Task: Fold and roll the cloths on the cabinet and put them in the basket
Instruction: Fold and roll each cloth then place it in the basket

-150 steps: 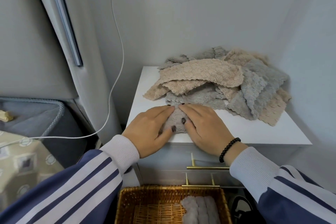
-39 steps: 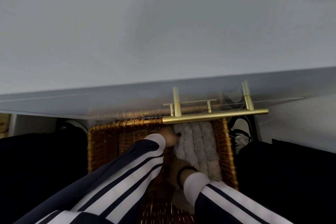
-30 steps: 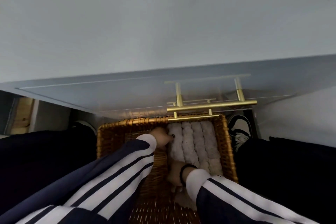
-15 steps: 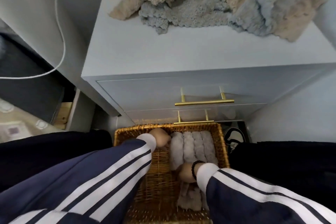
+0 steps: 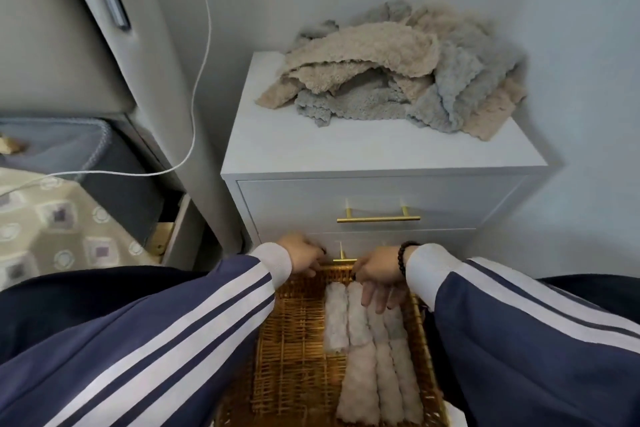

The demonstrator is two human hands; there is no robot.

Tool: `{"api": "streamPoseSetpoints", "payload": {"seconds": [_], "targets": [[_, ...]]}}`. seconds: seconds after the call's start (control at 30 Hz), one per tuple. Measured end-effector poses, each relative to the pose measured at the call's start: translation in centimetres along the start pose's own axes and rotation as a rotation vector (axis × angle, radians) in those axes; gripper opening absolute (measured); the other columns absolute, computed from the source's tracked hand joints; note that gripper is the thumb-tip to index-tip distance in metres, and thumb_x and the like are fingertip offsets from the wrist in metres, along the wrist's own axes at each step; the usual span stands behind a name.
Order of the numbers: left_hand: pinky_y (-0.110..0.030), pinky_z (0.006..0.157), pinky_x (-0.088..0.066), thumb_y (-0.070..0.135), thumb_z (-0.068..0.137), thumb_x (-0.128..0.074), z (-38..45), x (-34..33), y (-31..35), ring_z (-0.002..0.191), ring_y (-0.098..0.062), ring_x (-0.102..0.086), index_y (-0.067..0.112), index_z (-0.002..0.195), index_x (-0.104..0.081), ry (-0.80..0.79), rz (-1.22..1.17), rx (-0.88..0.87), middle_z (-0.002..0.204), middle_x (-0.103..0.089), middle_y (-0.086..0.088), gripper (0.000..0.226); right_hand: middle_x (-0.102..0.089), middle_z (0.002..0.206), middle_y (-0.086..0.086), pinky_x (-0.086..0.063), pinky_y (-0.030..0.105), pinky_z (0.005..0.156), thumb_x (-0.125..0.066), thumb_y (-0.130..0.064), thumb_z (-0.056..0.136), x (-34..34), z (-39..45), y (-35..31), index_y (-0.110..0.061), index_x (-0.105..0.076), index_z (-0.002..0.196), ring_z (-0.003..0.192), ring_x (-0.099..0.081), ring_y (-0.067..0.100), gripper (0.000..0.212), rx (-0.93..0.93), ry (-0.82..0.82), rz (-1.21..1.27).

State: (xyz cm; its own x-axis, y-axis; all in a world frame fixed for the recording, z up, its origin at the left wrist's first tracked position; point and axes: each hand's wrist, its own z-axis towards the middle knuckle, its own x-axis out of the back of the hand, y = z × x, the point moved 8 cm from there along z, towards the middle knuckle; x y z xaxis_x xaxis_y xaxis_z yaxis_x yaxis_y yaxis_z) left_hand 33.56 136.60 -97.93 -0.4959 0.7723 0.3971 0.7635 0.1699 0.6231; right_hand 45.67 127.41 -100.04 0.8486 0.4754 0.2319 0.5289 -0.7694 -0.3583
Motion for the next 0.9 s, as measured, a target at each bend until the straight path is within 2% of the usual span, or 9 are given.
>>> {"api": "streamPoseSetpoints", "payload": {"seconds": [0.07,0.13,0.3,0.47,0.57,0.67,0.7,0.8,0.9], "targets": [[-0.02,0.061,-0.051,0.019,0.097,-0.05,-1.4,1.1,1.8,0.087,-0.02,-0.068,0.01,0.118,-0.058,0.014,0.014,-0.051,0.106,-0.068,-0.011,0.024,-0.068,0.095,0.012,-0.053,0.024,0.05,-0.034,-0.026,0.102,1.8,-2.4,-1.0,-0.008,-0.031,0.142,0.069,-0.065,0.025,0.044,0.047,0.051,0.021],[-0.022,0.063,-0.05,0.02,0.096,-0.05,-3.0,1.9,3.7,0.093,-0.021,-0.068,0.012,0.114,-0.058,0.018,0.027,-0.095,0.105,-0.068,-0.01,0.021,-0.069,0.092,0.011,-0.055,0.029,0.056,-0.037,-0.026,0.102,3.3,-4.9,-2.2,-0.015,-0.023,0.145,0.068,-0.067,0.024,0.047,0.111,0.106,0.001],[-0.008,0.044,-0.043,0.008,0.092,-0.054,-6.9,4.6,9.3,0.078,-0.016,-0.065,0.007,0.115,-0.06,0.094,-0.063,-0.293,0.103,-0.069,-0.016,0.024,-0.071,0.092,0.006,-0.054,0.028,0.056,-0.048,-0.027,0.099,6.8,-10.6,-6.2,-0.018,-0.033,0.139,0.066,-0.066,0.018,0.044,0.291,0.236,0.008],[-0.026,0.076,-0.053,0.009,0.091,-0.052,-8.4,8.1,12.8,0.08,-0.014,-0.072,0.013,0.106,-0.065,0.172,-0.131,-0.435,0.09,-0.075,-0.005,0.02,-0.072,0.091,0.01,-0.053,0.028,0.057,-0.051,-0.017,0.096,10.4,-15.7,-9.3,-0.013,-0.055,0.116,0.066,-0.066,0.019,0.021,0.528,0.473,0.137],[-0.022,0.068,-0.055,0.001,0.092,-0.048,-7.8,9.9,13.5,0.072,-0.019,-0.07,0.007,0.106,-0.064,0.226,-0.296,-0.474,0.087,-0.074,-0.011,0.022,-0.072,0.088,0.008,-0.051,0.026,0.055,-0.053,-0.012,0.093,12.4,-16.8,-9.6,-0.013,-0.059,0.11,0.062,-0.065,0.018,0.018,0.611,0.628,0.279],[-0.027,0.071,-0.056,0.0,0.092,-0.047,-6.5,11.5,14.4,0.072,-0.017,-0.071,0.011,0.103,-0.064,0.321,-0.317,-0.503,0.085,-0.074,-0.005,0.024,-0.071,0.09,0.005,-0.053,0.03,0.062,-0.053,-0.011,0.092,14.3,-16.2,-9.6,-0.013,-0.061,0.108,0.065,-0.067,0.017,0.017,0.642,0.776,0.34],[-0.028,0.072,-0.055,0.0,0.091,-0.047,-6.2,12.1,14.7,0.072,-0.016,-0.071,0.013,0.101,-0.064,0.374,-0.299,-0.521,0.083,-0.074,-0.003,0.024,-0.071,0.091,0.004,-0.053,0.029,0.064,-0.053,-0.012,0.092,14.8,-16.3,-9.8,-0.015,-0.061,0.106,0.068,-0.068,0.016,0.017,0.65,0.856,0.279],[-0.03,0.071,-0.055,0.0,0.089,-0.048,-5.0,14.7,15.8,0.069,-0.014,-0.071,0.018,0.091,-0.06,0.558,-0.304,-0.57,0.081,-0.072,-0.002,0.022,-0.065,0.093,-0.006,-0.042,0.009,0.065,-0.051,-0.016,0.092,16.5,-16.7,-11.9,-0.02,-0.06,0.107,0.078,-0.063,0.009,0.017,0.713,1.076,0.016],[-0.035,0.072,-0.056,0.006,0.086,-0.055,-4.0,17.1,15.9,0.073,-0.016,-0.069,0.023,0.087,-0.057,0.696,-0.353,-0.566,0.084,-0.069,-0.003,0.018,-0.058,0.088,-0.014,-0.038,0.003,0.059,-0.051,-0.017,0.093,17.6,-16.8,-13.3,-0.022,-0.059,0.104,0.074,-0.053,-0.002,0.015,0.739,1.163,-0.08]]}}
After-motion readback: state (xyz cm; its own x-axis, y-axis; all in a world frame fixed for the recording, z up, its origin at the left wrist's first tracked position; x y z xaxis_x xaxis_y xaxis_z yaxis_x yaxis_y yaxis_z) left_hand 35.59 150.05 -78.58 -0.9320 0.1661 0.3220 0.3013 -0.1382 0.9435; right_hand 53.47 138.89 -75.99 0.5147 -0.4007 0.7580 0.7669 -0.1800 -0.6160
